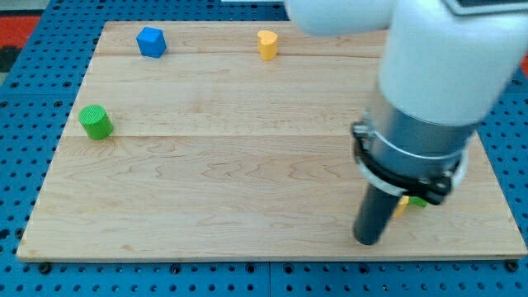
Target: Move the yellow hexagon diagonal to the yellow heart
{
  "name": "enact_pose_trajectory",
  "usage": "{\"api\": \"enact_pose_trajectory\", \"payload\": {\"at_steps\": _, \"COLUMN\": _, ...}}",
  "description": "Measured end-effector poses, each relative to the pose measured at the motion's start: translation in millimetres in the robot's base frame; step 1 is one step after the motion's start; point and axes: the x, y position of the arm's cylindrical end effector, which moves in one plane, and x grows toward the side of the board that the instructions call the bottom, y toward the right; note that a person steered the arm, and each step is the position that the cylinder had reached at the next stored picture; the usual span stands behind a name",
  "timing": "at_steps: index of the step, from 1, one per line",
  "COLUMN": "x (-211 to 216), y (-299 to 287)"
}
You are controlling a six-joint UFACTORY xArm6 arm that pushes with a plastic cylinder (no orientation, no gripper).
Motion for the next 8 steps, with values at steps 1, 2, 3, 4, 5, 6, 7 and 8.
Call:
{"api": "enact_pose_trajectory", "payload": {"at_steps": 1, "x": -13.6, "y": 81.8}}
{"api": "enact_pose_trajectory", "payload": {"at_steps": 2, "x": -48.6, "y": 34.5}}
{"api": "enact_pose_trajectory", "payload": {"at_steps": 3, "x": -67.0, "y": -35.4}}
{"api": "enact_pose_trajectory", "payload": {"at_steps": 4, "x": -24.4, "y": -16.7}}
{"api": "enact_pose_trajectory", "payload": {"at_steps": 5, "x": -46.1, "y": -73.0}}
{"api": "enact_pose_trajectory", "payload": {"at_steps": 6, "x": -112.9, "y": -97.1}}
{"api": "enact_pose_trajectory", "payload": {"at_steps": 7, "x": -178.1, "y": -134.6}}
{"api": "enact_pose_trajectory", "payload": {"at_steps": 8, "x": -180.4, "y": -122.4}}
